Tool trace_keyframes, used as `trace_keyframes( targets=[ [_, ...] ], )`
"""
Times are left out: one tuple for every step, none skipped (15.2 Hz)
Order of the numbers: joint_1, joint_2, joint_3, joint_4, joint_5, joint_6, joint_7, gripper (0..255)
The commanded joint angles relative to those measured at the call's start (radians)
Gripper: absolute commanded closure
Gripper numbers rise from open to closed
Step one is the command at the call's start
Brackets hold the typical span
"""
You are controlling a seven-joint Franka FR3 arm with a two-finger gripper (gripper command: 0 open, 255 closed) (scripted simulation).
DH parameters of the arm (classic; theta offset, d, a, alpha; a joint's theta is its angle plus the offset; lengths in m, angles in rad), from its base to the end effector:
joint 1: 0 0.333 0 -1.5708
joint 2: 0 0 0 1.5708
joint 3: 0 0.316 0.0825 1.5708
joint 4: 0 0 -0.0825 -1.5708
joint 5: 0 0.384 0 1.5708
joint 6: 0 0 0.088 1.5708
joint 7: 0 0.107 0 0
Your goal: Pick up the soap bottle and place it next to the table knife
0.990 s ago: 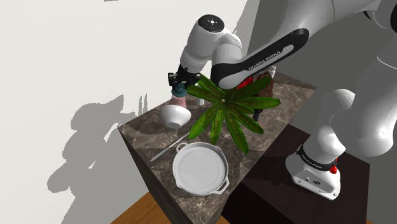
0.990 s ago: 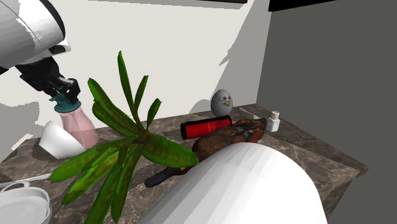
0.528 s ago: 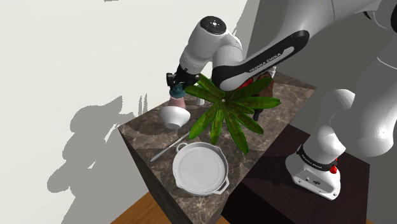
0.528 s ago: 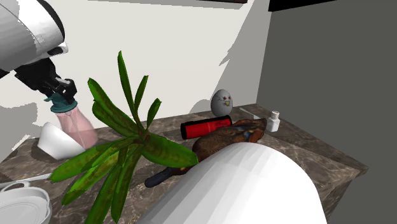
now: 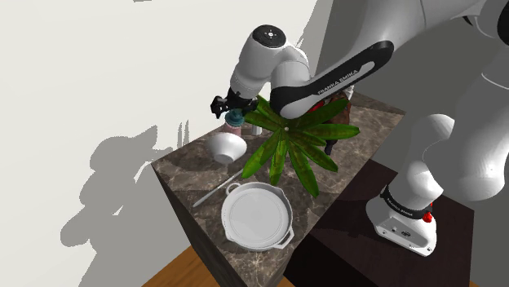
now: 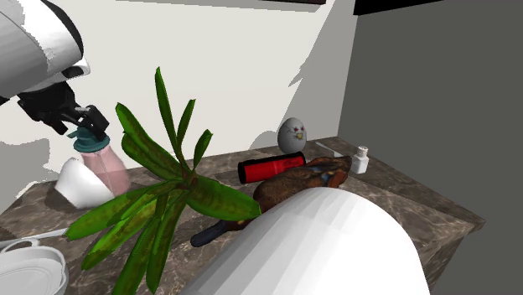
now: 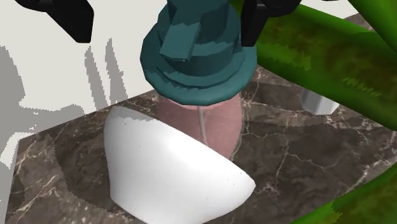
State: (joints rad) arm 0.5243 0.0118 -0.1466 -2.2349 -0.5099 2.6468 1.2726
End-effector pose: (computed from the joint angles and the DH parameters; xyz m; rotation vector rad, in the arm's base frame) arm 0.5138 0.2180 0.4053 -2.8922 0.7255 -0.7691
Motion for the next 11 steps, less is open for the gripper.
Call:
trace_keyframes(
  targets=[
    [0.007,-0.035,0.007,-0.028,0.016,-0.06,-0.015,0],
    [0.012,-0.066,0.012,-0.032,0.024,-0.089,-0.02,0],
    [0.016,-0.089,0.016,-0.034,0.03,-0.112,-0.025,0],
    [0.017,-0.089,0.016,-0.034,0.03,-0.112,-0.025,0],
    [0.017,-0.09,0.016,-0.034,0.03,-0.112,-0.025,0],
    [0.017,-0.089,0.016,-0.034,0.03,-0.112,-0.025,0],
    [0.017,-0.089,0.016,-0.034,0.03,-0.112,-0.025,0],
    [0.017,-0.089,0.016,-0.034,0.03,-0.112,-0.025,0],
    [0.017,-0.089,0.016,-0.034,0.03,-0.112,-0.025,0],
    [0.017,-0.089,0.016,-0.034,0.03,-0.112,-0.025,0],
    [0.017,-0.089,0.016,-0.034,0.03,-0.112,-0.025,0]
  ],
)
